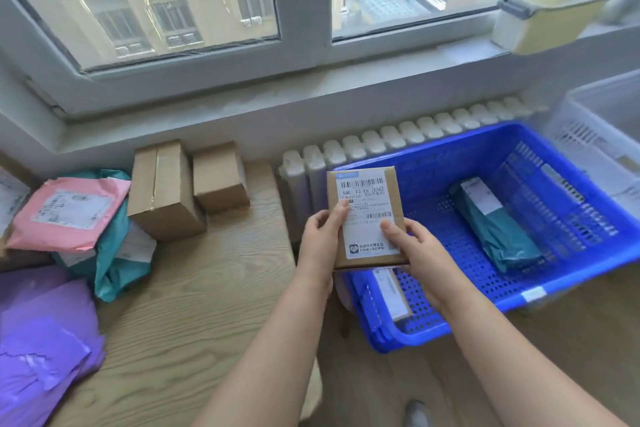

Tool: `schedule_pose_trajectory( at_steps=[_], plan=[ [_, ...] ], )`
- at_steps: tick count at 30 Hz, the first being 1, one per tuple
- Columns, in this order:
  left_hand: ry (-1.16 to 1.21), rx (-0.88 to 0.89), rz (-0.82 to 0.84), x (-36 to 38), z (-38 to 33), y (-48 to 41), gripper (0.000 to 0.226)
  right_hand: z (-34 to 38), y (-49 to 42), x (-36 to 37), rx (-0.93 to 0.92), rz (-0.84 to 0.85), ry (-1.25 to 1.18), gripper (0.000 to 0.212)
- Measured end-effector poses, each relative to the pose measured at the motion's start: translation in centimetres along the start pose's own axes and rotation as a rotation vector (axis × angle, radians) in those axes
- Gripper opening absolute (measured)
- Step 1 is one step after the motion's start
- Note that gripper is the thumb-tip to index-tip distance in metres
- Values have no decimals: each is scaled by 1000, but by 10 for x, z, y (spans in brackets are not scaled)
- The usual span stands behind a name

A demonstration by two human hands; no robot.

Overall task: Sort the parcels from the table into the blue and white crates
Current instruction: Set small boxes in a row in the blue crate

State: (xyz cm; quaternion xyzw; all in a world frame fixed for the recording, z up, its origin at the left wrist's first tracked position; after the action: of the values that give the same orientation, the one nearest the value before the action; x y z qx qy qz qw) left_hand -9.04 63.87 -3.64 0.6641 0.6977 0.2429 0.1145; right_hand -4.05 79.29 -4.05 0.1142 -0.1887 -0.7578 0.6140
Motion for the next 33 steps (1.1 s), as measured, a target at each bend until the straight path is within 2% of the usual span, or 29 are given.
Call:
schedule_pose_trajectory(
  at_steps=[4,5,9,11,13,16,23,27,33],
  plan=[
    [-26,-70,68,65,30,-3,42,-2,-25,-76,43,-3,53,49],
    [-44,-88,65,77,38,-4,39,-5,-31,-92,59,-1,65,52],
    [-167,-133,28,108,60,-10,62,-13,-53,-134,122,14,136,67],
    [-221,-138,21,113,66,-17,42,-17,-62,-143,145,17,161,70],
    [-245,-180,7,119,72,-29,27,-21,-74,-149,169,29,186,59],
    [-315,-211,-13,123,81,-45,28,-28,-91,-152,217,48,222,47],
    [-430,-315,-62,122,120,-79,26,-73,-124,-158,355,82,285,58],
    [-527,-382,-58,124,147,-94,29,-89,-139,-161,443,150,343,58],
    [-526,-435,-22,140,176,-117,29,-122,-181,-185,529,222,479,63]
  ],
)
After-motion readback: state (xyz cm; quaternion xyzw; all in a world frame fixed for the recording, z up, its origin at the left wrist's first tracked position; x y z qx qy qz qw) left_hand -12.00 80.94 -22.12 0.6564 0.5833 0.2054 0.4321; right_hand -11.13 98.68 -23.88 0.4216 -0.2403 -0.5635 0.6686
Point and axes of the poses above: each hand's wrist, its own y-axis away from the middle knuckle, its own x-axis out of the palm, z = x × y, the point moved 1 cm from there along -y, towards the middle knuckle, and after that the axes turned 2 degrees about -z, right-handed, at the moved point
